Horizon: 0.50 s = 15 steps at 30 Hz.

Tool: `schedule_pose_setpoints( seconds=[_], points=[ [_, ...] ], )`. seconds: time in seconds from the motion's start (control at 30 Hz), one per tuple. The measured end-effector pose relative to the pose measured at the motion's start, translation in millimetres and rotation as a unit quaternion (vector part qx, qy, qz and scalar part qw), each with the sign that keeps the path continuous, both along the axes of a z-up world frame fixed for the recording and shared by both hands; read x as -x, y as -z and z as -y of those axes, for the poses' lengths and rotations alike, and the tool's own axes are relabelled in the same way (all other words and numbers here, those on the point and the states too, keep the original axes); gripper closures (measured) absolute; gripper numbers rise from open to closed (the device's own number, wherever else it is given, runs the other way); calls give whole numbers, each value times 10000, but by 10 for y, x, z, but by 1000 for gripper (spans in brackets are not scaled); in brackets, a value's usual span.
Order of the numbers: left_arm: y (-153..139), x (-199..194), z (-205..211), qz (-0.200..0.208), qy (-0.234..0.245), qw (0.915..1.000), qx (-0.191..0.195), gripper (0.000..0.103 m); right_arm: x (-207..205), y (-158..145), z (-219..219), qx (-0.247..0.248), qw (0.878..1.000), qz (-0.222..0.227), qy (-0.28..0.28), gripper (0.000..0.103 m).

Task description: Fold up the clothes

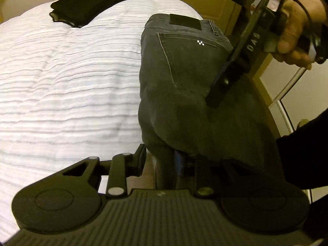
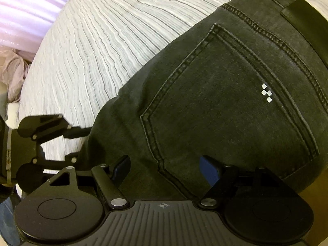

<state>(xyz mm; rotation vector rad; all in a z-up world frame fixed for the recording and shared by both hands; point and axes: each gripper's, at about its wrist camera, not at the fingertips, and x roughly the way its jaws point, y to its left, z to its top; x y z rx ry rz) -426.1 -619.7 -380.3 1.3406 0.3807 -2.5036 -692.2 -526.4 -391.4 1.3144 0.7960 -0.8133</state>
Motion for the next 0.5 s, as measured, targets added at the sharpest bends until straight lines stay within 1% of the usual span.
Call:
schedule_pose_setpoints(
  seconds=[0.07, 0.1, 0.13, 0.17, 0.2, 0.23, 0.27, 0.3, 0.33, 0.4, 0.47, 0.5],
  points=[
    [7, -15, 124, -11, -362, 9993, 36, 74, -27, 29, 2, -12, 10000, -1, -36, 25],
    [-27, -83, 206, 18, -785, 9968, 176, 69, -38, 45, 1, -17, 10000, 7, -49, 25],
    [-58, -171, 295, -21, -1250, 9918, 263, 73, -42, 44, -11, -22, 10000, 25, -51, 25],
    [-83, -276, 392, -49, -1704, 9850, 262, 75, -44, 43, -22, -26, 10000, 41, -50, 25],
    [-98, -399, 490, -44, -2086, 9778, 178, 76, -43, 47, -30, -26, 10000, 48, -33, 25],
    [-107, -471, 527, -82, -2144, 9767, 51, 76, -42, 51, -38, -26, 10000, 56, -16, 25],
    [-114, -536, 555, -127, -2160, 9763, -81, 76, -39, 56, -44, -27, 10000, 63, -1, 25],
    [-116, -547, 519, -134, -1918, 9811, -218, 75, -23, 59, -45, -37, 10000, 72, 19, 25],
    [-118, -552, 474, -137, -1641, 9857, -355, 72, -15, 67, -54, -48, 9999, 83, 44, 25],
    [-83, -480, 296, 6, -919, 9943, -538, 72, 14, 74, -61, -67, 9999, 105, 93, 25],
    [-44, -386, 163, 79, -465, 9969, -627, 75, 63, 76, -49, -70, 9998, 115, 113, 25],
    [-24, -338, 97, 112, -246, 9974, -668, 81, 87, 78, -50, -71, 9998, 118, 118, 25]
  ],
)
